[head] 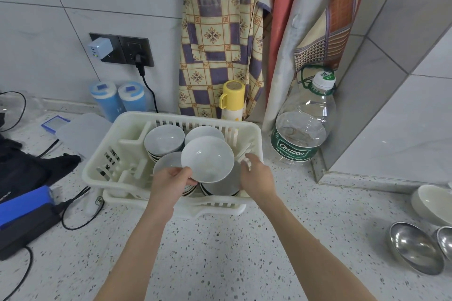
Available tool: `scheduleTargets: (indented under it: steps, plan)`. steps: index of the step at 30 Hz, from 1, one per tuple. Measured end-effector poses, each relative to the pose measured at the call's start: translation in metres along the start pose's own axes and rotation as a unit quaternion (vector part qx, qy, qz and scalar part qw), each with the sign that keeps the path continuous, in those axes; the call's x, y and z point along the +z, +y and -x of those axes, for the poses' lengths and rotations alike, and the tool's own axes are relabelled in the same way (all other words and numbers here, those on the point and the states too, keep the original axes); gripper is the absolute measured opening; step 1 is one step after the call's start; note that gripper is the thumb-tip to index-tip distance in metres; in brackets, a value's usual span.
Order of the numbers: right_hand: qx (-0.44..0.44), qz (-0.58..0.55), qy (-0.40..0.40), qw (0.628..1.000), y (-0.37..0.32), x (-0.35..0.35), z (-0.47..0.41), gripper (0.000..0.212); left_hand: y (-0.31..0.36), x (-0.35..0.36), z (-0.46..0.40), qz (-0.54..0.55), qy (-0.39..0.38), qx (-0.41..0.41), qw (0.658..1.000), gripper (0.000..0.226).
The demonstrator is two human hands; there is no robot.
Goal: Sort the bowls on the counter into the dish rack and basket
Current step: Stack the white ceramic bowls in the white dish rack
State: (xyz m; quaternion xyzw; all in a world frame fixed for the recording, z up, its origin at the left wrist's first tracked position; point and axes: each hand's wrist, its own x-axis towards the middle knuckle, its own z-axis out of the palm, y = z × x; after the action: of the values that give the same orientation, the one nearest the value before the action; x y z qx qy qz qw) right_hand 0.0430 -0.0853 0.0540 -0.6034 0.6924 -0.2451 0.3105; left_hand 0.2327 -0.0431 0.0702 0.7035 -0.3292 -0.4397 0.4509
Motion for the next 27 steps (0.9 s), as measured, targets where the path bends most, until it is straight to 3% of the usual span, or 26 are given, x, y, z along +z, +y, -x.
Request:
scheduleTargets:
  steps: [2,5,11,15,18,22,27]
  plan:
    - [0.012,-0.105,0.023,0.994,0.000,-0.003,0.005,0.025,0.002,0.006,-0.003,-0.031,-0.003,0.013,0.999,0.027]
    - [-0.001,-0.150,0.005,0.989,0.000,-0.007,0.009,0.024,0.003,0.017,-0.007,-0.065,-0.007,0.021,0.998,0.035]
    - [0.014,-0.116,0.014,0.993,0.007,-0.010,0.008,0.017,0.000,0.027,-0.011,-0.129,-0.042,0.021,0.990,0.042]
    - [0.014,-0.080,0.029,0.996,0.009,-0.006,0.008,0.019,-0.004,0.030,-0.013,-0.175,-0.058,0.030,0.982,0.033]
    - [0.011,-0.065,0.035,0.997,0.010,-0.004,0.008,0.018,-0.005,0.030,-0.011,-0.213,-0.041,0.065,0.974,0.012]
    - [0.015,-0.035,0.025,0.999,0.009,-0.002,0.008,0.013,-0.009,0.031,-0.010,-0.269,-0.033,0.103,0.957,0.040]
    - [0.013,-0.018,0.009,1.000,0.008,0.000,0.006,0.009,-0.011,0.034,-0.009,-0.310,-0.027,0.127,0.942,0.038]
